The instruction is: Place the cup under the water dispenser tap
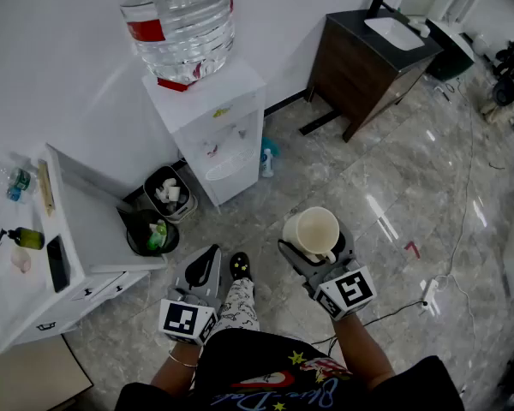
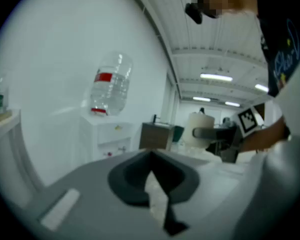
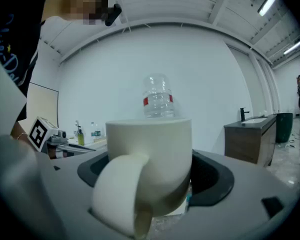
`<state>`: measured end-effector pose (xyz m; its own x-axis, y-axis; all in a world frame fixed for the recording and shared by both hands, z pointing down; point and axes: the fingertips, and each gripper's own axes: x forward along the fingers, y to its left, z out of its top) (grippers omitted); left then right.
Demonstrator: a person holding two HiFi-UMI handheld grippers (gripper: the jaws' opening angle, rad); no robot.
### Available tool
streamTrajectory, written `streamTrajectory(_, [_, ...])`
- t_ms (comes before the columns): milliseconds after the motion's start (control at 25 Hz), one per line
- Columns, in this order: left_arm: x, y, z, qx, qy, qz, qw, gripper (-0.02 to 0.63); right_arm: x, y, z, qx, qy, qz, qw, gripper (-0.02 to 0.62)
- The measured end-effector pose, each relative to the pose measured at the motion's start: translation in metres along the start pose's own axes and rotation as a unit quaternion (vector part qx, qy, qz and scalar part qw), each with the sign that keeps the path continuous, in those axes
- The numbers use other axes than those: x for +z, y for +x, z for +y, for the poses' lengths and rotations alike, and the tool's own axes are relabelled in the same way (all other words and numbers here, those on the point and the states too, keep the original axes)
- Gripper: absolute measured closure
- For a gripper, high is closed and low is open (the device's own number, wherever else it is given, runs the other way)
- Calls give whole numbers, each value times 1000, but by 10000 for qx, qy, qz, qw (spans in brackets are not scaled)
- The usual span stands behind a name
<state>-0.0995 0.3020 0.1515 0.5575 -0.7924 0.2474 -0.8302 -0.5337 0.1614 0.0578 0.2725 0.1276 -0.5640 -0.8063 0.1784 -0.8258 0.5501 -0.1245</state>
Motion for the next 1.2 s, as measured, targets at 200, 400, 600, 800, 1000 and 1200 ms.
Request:
streamTrajectory(200, [-17,126,68,59,265,65,9996,609,-23,130,-75,12,-25,-13,10000,181])
streamTrajectory(400, [-58,206,101,336,50,288,9990,609,-75,211,-127,248,-131,165,9995,181])
streamTrajectory(600, [-105,249,141,965,-265,314,9945,609,-164,295,-165,380,-91,314,9987,181])
streamTrajectory(800, [-149,250,144,1039,-553,656,9909,609,-231,361,-171,813,-257,607,9945,181])
streamTrajectory(1000, [-167,238,149,973,-587,868,9897,609,-272,403,-168,936,-331,693,9926,181])
streamTrajectory(1200, [-175,233,154,871,-530,1106,9886,609,-289,426,-170,819,-342,682,9937,181])
